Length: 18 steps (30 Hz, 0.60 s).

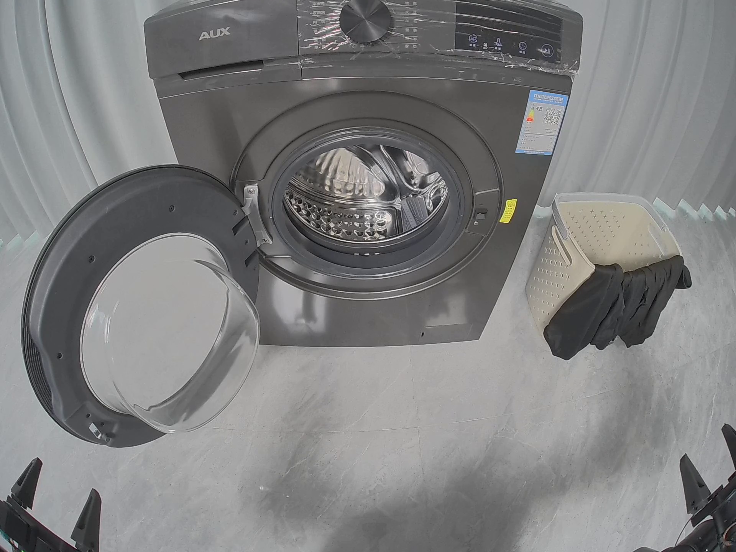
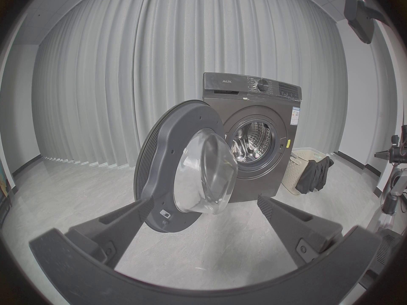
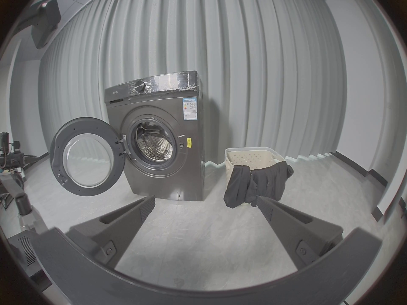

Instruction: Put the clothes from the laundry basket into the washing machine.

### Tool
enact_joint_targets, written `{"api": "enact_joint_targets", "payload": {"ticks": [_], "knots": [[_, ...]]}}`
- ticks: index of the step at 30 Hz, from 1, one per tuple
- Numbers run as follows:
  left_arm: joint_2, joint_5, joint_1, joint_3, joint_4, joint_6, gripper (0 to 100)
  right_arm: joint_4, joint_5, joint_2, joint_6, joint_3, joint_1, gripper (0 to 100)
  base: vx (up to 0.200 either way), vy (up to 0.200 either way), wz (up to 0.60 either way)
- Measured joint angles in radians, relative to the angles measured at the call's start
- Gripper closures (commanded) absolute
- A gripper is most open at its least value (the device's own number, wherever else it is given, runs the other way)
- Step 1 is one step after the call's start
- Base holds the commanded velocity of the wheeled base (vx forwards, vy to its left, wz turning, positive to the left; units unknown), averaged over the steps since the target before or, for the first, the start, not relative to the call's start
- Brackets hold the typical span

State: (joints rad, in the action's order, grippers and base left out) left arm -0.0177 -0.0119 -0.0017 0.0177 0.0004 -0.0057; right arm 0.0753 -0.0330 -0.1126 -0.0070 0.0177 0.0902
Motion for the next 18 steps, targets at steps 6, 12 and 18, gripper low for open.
{"api": "enact_joint_targets", "payload": {"ticks": [6, 12, 18], "knots": [[0.000, 0.000, 0.000, 0.000, 0.000, 0.000, 0, -0.034, 0.027, 0.059, -0.010, 0.000, -0.067, 0, 0.000, 0.000, 0.00], [0.000, 0.000, 0.000, 0.000, 0.001, 0.001, 0, -0.087, 0.073, 0.089, -0.013, 0.000, -0.081, 0, 0.000, 0.000, 0.00], [0.000, 0.003, 0.002, 0.000, 0.001, 0.000, 0, -0.093, 0.077, 0.098, -0.016, 0.000, -0.084, 0, 0.000, 0.000, 0.00]]}}
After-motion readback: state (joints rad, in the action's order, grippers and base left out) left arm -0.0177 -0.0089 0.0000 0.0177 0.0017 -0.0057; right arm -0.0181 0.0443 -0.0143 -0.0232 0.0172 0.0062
